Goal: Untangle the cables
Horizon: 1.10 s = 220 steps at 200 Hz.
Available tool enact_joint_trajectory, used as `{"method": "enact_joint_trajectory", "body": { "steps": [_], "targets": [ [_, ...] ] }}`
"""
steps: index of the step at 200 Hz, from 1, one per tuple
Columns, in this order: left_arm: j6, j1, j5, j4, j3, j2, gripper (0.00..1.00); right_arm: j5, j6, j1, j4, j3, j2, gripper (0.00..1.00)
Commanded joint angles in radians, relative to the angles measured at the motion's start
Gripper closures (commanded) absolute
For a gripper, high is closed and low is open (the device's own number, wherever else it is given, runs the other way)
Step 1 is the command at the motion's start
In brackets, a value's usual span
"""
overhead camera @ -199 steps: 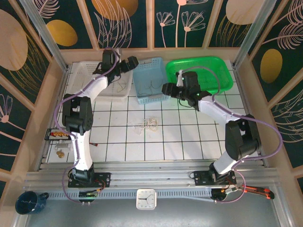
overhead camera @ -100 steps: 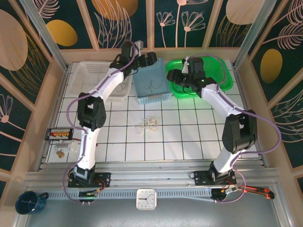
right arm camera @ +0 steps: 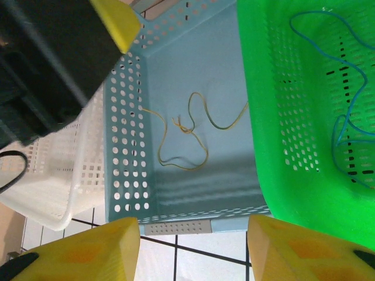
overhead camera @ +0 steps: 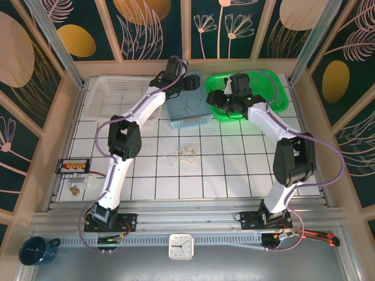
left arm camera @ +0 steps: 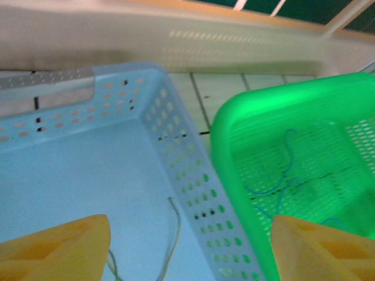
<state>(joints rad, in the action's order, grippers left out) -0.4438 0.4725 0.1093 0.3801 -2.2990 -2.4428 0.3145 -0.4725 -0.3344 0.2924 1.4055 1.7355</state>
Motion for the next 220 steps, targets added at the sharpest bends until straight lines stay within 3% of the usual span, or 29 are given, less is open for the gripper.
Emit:
{"method": "enact_joint_trajectory", "body": {
  "steps": [1, 82, 142, 220],
  "targets": [
    [0.04, 0.029, -0.078, 0.092, -0.03, -0.032, 0.3, -0.01, 0.025, 0.007, 0.024, 0.02, -0.023, 0.48],
    [-0.007, 0.046, -0.161, 0.12, -0.044, -0.113, 0.37, 0.036, 0.044, 0.006, 0.02, 0.001, -0.056, 0.48],
    [-0.006, 0.046, -0.197, 0.236, -0.252, -0.253, 0.48, 0.057, 0.05, 0.007, 0.003, -0.036, -0.088, 0.48],
    [-0.01, 0.046, -0.207, 0.286, -0.292, -0.303, 0.45, 0.075, 0.049, 0.004, -0.015, -0.06, -0.093, 0.47]
  ]
}}
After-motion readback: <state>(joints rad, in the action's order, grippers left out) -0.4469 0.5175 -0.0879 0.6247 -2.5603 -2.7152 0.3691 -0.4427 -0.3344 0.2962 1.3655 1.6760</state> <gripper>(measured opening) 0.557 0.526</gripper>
